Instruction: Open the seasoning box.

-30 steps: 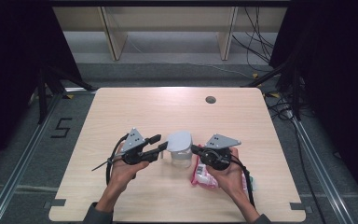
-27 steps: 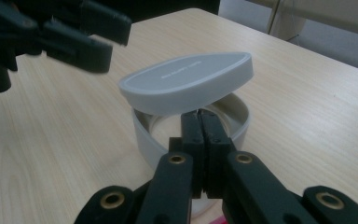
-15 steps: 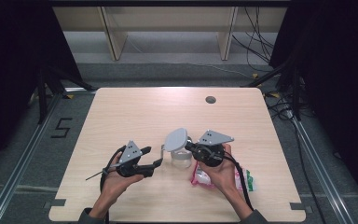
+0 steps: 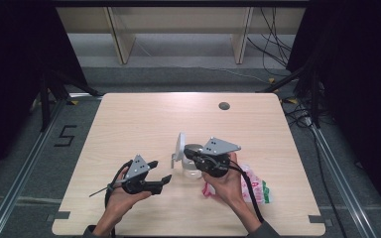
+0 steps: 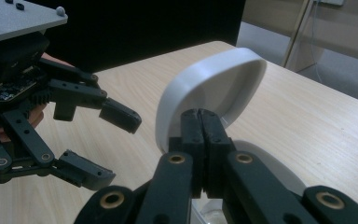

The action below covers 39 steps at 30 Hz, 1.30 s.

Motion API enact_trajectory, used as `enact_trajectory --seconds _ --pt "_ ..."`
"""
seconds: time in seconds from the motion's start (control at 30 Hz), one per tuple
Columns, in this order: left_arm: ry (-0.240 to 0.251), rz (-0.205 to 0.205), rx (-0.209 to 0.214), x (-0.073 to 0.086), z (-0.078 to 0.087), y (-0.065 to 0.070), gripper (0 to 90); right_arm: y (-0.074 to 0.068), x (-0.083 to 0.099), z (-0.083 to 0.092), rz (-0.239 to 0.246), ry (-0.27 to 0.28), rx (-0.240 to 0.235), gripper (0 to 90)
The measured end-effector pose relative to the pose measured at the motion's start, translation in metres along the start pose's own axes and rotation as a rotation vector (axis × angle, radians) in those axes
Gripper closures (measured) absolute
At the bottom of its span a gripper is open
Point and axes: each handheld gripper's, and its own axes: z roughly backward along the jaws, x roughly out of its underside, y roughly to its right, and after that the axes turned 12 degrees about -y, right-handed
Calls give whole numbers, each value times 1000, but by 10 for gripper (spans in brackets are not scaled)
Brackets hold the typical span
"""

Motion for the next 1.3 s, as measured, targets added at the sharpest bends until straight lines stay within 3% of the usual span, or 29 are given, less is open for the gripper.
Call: enact_trajectory --seconds 0.07,0.1,0.13,0.23,0.27,0.4,0.47,0.57,0.7,0.87,0.93,0.97,1.03,1.1,1.13,1.23,1.3 --pt "0 8 2 1 0 0 287 0 0 0 14 18 4 900" --pt "0 -16 -9 0 1 -1 285 -1 0 2 -2 3 -4 900" --pt "11 10 3 1 0 1 284 -3 0 3 -9 5 -18 900" --pt "3 11 -1 1 1 0 279 -2 1 8 31 14 -5 900" --pt "-10 -29 -11 1 2 -3 276 -3 2 8 35 27 -17 900" --pt "-12 2 -16 3 4 -2 262 -5 23 23 39 -33 -1 900" --pt "-5 -13 -18 4 4 -3 262 -4 33 25 31 -43 1 900" --pt "-11 14 -12 6 4 -2 260 -5 49 23 12 -97 7 900" --pt "-11 19 -18 8 3 -3 261 -8 65 11 25 -182 12 900" --pt "-9 19 -14 9 2 -3 263 -9 76 -2 47 -261 35 900" --pt "-2 20 -13 9 1 -3 263 -7 79 -4 35 -289 44 900" --pt "-12 21 -14 9 1 -3 263 -5 81 -6 49 -292 45 900" --pt "-11 25 -12 10 2 -3 263 -4 83 -5 19 -300 44 900" --pt "-4 3 -20 9 2 -4 263 -3 83 -3 28 -309 47 900" --pt "-4 24 -19 10 2 -4 263 -3 83 -2 43 -319 44 900" --pt "-4 -2 -23 10 3 -6 263 -2 84 2 50 -332 41 900" --pt "6 36 -17 10 3 -4 263 -3 85 5 49 -352 41 900"
